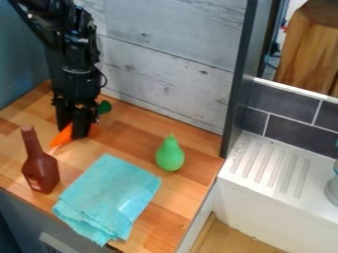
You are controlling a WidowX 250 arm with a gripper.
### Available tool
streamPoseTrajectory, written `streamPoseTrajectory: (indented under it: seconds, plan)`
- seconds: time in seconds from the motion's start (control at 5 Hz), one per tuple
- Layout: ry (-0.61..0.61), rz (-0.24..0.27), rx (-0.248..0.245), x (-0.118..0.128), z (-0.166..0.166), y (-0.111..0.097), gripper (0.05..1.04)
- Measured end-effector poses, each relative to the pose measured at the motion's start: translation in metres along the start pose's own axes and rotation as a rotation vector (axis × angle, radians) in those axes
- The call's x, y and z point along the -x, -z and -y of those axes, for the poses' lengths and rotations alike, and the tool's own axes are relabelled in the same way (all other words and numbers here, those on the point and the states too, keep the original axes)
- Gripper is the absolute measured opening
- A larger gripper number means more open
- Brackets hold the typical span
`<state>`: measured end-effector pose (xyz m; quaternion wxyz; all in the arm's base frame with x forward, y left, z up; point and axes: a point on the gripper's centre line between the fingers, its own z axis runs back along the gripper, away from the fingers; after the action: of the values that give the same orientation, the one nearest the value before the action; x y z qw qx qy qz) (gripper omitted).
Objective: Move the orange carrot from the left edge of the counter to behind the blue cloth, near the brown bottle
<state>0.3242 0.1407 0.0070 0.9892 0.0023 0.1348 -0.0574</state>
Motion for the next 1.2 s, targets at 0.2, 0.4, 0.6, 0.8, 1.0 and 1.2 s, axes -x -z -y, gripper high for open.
streamPoseTrajectory:
  seconds: [0.2,0.4,0.6,0.8,1.0,1.2]
  plan:
    - [-0.014,0.013,0.011,0.005,0.004,-0.001,0.867]
    - [-0.049,0.151,0.025,0.006,0.005,-0.044,1.014]
    - [-0.069,0.227,0.053,0.014,-0.005,-0.08,1.01]
    - [-0.02,0.296,0.036,0.032,0.003,-0.114,1.007]
    - [0.034,0.291,0.035,0.065,0.023,-0.122,1.004]
    - [0.126,0.283,0.012,0.089,0.049,-0.127,1.003]
